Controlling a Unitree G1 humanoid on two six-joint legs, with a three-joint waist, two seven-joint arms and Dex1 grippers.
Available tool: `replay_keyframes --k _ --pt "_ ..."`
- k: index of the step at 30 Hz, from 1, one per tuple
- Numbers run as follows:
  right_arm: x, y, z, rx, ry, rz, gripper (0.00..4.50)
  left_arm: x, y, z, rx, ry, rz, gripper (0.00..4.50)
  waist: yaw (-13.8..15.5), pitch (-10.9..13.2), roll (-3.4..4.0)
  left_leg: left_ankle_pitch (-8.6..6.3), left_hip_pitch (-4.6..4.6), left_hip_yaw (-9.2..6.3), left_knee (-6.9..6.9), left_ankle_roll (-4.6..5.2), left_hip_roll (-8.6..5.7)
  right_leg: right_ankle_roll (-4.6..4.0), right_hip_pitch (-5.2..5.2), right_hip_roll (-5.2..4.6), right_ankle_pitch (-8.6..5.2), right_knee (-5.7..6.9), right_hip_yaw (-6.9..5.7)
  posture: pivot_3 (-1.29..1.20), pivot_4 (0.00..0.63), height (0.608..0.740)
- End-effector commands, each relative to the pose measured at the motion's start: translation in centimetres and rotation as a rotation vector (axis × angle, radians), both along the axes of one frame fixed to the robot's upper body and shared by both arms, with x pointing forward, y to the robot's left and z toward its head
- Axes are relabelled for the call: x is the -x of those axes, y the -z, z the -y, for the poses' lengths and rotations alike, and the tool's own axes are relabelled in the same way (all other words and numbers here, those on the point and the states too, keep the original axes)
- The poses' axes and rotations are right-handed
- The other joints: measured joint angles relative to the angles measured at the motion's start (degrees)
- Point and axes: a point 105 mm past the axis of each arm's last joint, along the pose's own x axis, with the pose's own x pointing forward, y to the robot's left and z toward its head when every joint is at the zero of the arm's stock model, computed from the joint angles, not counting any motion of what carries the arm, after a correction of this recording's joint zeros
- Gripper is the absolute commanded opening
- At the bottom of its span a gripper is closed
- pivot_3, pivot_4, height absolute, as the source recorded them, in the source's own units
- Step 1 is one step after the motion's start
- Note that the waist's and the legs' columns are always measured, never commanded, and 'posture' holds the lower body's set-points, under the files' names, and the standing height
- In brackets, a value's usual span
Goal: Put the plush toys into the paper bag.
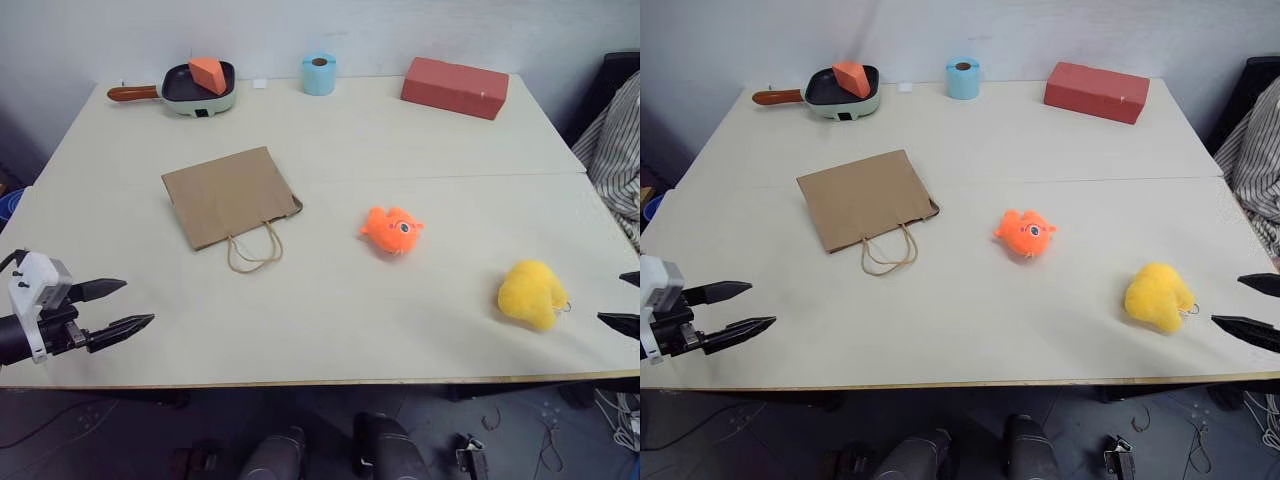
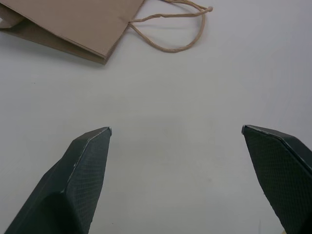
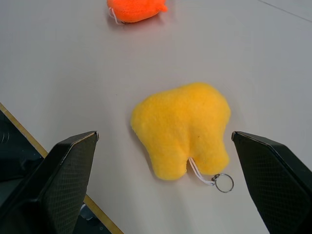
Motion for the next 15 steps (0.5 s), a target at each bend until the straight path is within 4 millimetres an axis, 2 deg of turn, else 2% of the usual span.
replay_keyframes --k 1,12,15 --pt "-0.1 -0.5 -0.3 0.010 -0.002 0.027 4.48 0.1 -0.8 0.0 -0.026 0.010 0.019 4.50 0.01 0.00 0.00 0.00 0.00 0.00 0.00 0.00 0.00 0.00 0.00 0.00 0.00 0.00 0.00 0.00 0.150 0.740" --pt "-0.3 -0.5 -0.4 0.004 0.028 0.063 4.48 -1.9 -1.6 0.4 -0.072 0.056 0.058 4.50 0.07 0.00 0.01 0.00 0.00 -0.01 0.02 0.00 -0.01 0.01 0.00 0.00 0.00 0.03 -0.02 0.00 0.150 0.740" --pt "-0.2 -0.9 -1.7 0.010 -0.025 0.078 4.48 -3.0 -1.7 1.4 -0.131 0.139 0.084 4.50 0.07 -0.01 0.03 0.00 0.00 -0.01 0.02 0.00 -0.01 0.00 -0.01 0.00 0.00 0.03 -0.02 0.00 0.150 0.740"
